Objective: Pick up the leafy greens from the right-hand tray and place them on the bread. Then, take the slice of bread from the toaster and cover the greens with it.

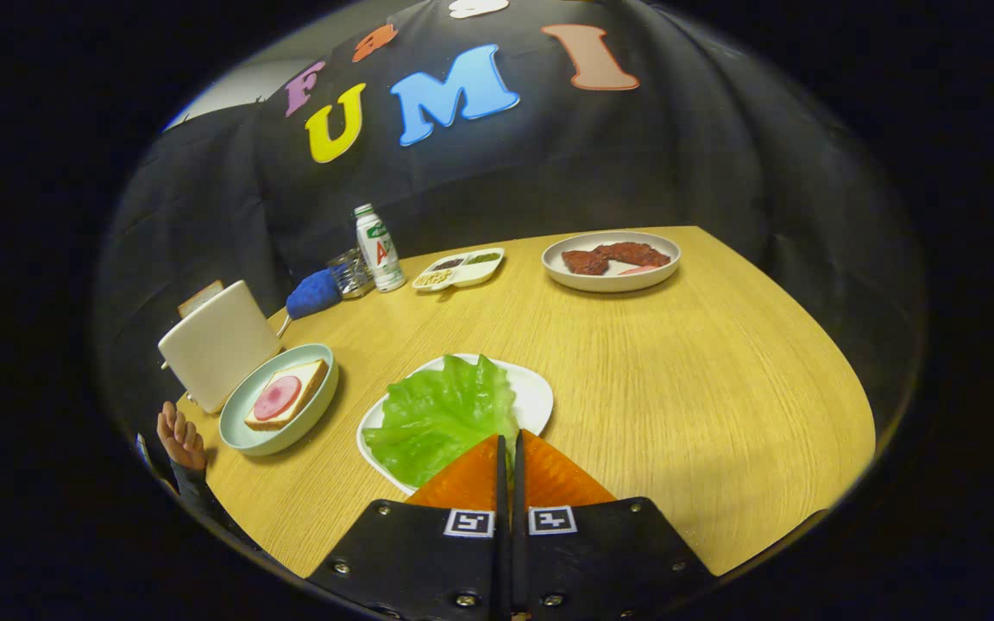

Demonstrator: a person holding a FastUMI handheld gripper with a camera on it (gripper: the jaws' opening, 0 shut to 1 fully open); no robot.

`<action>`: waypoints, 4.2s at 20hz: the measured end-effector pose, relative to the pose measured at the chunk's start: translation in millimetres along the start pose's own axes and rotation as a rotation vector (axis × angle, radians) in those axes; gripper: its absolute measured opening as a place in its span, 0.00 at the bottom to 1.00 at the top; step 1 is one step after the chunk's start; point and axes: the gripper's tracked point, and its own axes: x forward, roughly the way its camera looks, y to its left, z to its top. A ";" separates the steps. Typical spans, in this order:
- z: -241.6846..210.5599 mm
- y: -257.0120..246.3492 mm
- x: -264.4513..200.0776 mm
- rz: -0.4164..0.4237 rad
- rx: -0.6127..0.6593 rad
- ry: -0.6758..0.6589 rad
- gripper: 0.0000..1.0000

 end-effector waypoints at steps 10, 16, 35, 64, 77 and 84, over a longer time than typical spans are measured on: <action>35.8 31.6 -12.8 0.069 -0.088 -0.100 0.01; 60.9 60.2 -28.9 0.090 -0.169 -0.146 0.00; 120.0 199.7 -60.6 0.302 -0.321 -0.238 0.01; 64.3 273.8 -5.8 0.422 -0.236 -0.069 0.00; 43.2 250.2 28.1 0.290 -0.279 -0.031 0.01; 34.6 225.9 40.8 0.173 -0.307 -0.010 0.14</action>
